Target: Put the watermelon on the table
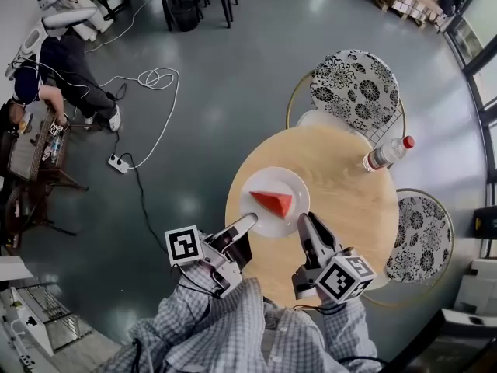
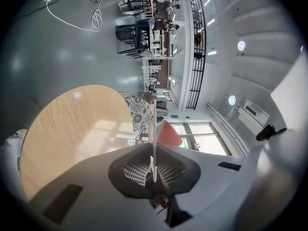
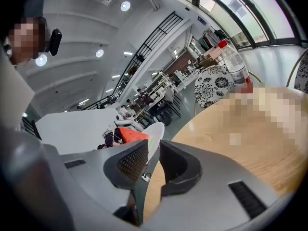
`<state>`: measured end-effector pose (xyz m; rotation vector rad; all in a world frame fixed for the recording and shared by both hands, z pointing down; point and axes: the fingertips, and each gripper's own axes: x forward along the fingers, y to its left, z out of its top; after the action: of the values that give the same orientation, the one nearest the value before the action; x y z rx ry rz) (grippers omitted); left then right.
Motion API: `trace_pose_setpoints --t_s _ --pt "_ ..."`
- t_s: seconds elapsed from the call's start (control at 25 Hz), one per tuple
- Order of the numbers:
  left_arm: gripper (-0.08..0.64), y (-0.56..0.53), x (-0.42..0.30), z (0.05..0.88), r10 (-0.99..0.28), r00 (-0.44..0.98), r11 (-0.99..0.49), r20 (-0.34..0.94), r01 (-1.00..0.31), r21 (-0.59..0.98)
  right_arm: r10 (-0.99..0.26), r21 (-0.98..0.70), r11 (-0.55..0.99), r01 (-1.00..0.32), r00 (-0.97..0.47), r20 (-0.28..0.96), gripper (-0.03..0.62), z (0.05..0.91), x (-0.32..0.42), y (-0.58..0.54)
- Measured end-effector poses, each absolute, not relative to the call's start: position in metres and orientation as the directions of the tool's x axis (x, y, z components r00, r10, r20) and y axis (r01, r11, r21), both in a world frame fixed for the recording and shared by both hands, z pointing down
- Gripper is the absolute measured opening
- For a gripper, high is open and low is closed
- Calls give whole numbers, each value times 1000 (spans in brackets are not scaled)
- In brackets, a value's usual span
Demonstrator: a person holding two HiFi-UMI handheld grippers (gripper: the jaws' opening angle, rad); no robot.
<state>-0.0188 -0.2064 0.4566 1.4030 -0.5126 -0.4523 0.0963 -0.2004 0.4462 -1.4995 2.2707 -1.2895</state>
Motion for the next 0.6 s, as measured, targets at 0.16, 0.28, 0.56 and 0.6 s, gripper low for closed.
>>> trace_pose_setpoints --t_s 0.16,0.28,0.56,0.6 --pt "28 -222 -20 466 -574 815 120 78 -10 993 -801 -705 119 -699 -487 348 80 457 95 -215" --pt "28 -234 -23 476 -572 815 124 88 -20 992 -795 -699 112 -706 -486 363 80 467 93 -227" --pt "28 -260 -23 499 -560 823 127 95 -28 992 -785 -683 85 -725 -471 403 78 491 92 -251" --pt "28 -263 -23 502 -561 822 129 97 -29 991 -782 -682 84 -727 -472 407 78 494 92 -254"
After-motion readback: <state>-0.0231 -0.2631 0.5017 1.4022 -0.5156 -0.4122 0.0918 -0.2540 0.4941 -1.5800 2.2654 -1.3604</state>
